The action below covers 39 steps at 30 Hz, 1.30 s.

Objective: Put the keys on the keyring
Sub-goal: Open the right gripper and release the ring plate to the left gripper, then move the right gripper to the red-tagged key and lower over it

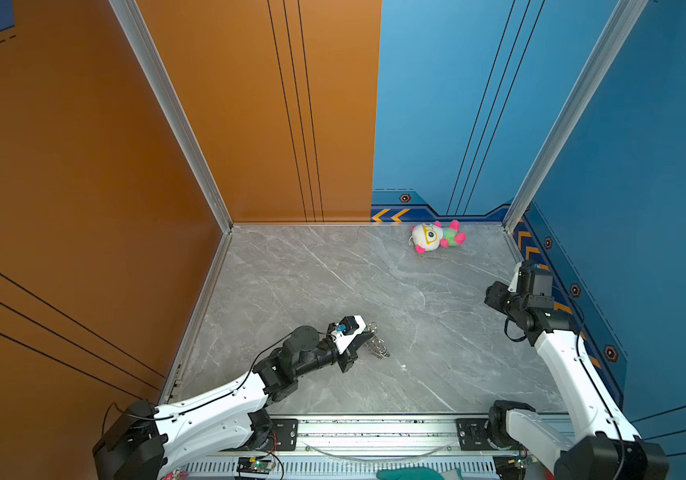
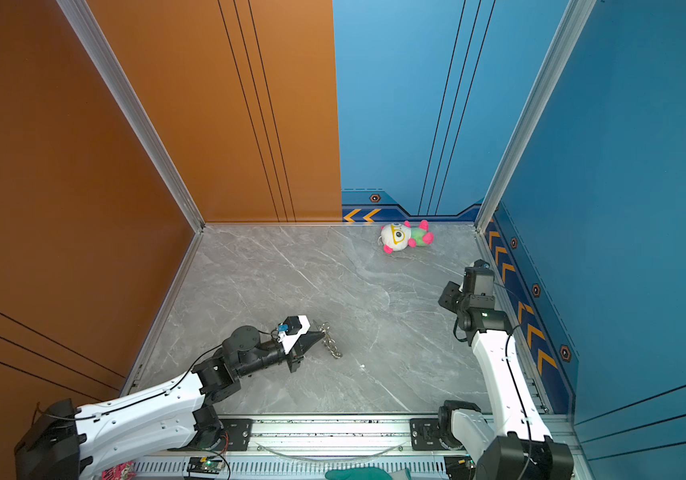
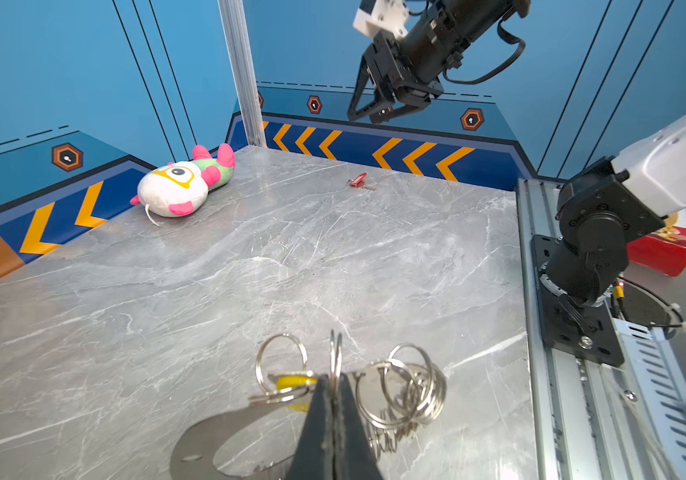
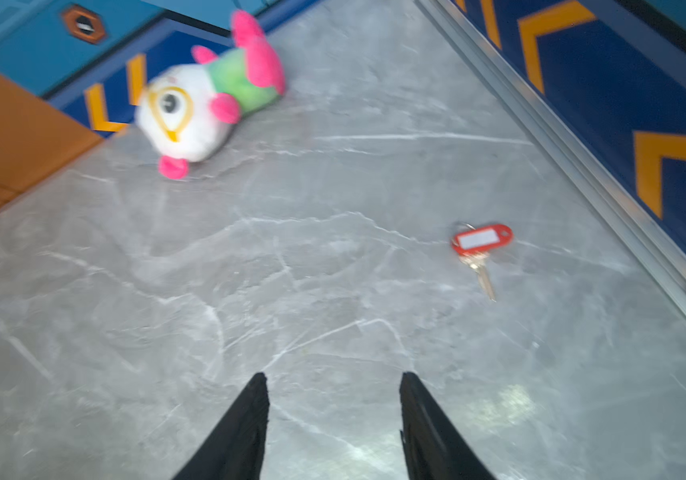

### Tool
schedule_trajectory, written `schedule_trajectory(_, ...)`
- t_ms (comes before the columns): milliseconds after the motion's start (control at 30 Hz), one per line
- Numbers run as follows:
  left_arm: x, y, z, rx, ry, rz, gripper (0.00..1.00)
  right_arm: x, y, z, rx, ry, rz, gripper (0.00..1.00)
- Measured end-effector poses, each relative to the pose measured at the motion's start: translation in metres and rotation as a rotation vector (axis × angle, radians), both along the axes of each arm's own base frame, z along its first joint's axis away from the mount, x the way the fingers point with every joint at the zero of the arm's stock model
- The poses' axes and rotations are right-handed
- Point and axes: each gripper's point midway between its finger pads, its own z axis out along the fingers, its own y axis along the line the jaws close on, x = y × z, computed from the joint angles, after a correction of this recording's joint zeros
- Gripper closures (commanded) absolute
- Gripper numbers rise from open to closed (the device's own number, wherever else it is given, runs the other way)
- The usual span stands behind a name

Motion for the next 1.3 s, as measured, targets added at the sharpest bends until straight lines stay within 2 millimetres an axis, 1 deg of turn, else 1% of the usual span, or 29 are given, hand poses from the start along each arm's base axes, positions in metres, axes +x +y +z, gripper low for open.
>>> schedule_trajectory(33, -0.001, 0.001, -0.001, 0.002, -0.004, 0.005, 1.00, -0.001, -0.008, -0.013, 0.003, 0.054, -0.027, 0.51)
schedule_trajectory(133, -0.001, 0.003, -0.005, 0.007, -0.014, 0.018, 1.00, 0.001, -0.019, -0.046, -0.001, 0.206, -0.057, 0.53)
schedule_trajectory(233, 0.000, 0.005, -0.007, 0.006, -0.020, 0.031, 1.00, 0.010, -0.025, -0.067, -0.031, 0.313, -0.067, 0.55)
schedule_trajectory(300, 0.001, 0.005, -0.006, 0.002, -0.023, 0.034, 1.00, 0.017, -0.030, -0.076, -0.063, 0.370, -0.070, 0.55)
schedule_trajectory(533, 0.001, 0.005, -0.004, -0.008, -0.029, 0.034, 1.00, 0.050, -0.057, -0.091, -0.208, 0.500, -0.090, 0.57)
schedule_trajectory(633, 0.001, 0.005, -0.003, -0.013, -0.033, 0.034, 1.00, 0.058, -0.065, -0.097, -0.240, 0.540, -0.091, 0.56)
schedule_trajectory(867, 0.002, 0.004, -0.003, -0.015, -0.031, 0.035, 1.00, 0.062, -0.076, -0.111, -0.251, 0.611, -0.086, 0.56)
schedule_trajectory(1133, 0.003, 0.003, -0.004, -0.015, -0.031, 0.034, 1.00, 0.062, -0.085, -0.126, -0.240, 0.666, -0.093, 0.57)
schedule_trajectory(1300, 0.003, 0.002, -0.005, -0.012, -0.029, 0.034, 1.00, 0.064, -0.090, -0.130, -0.235, 0.676, -0.100, 0.57)
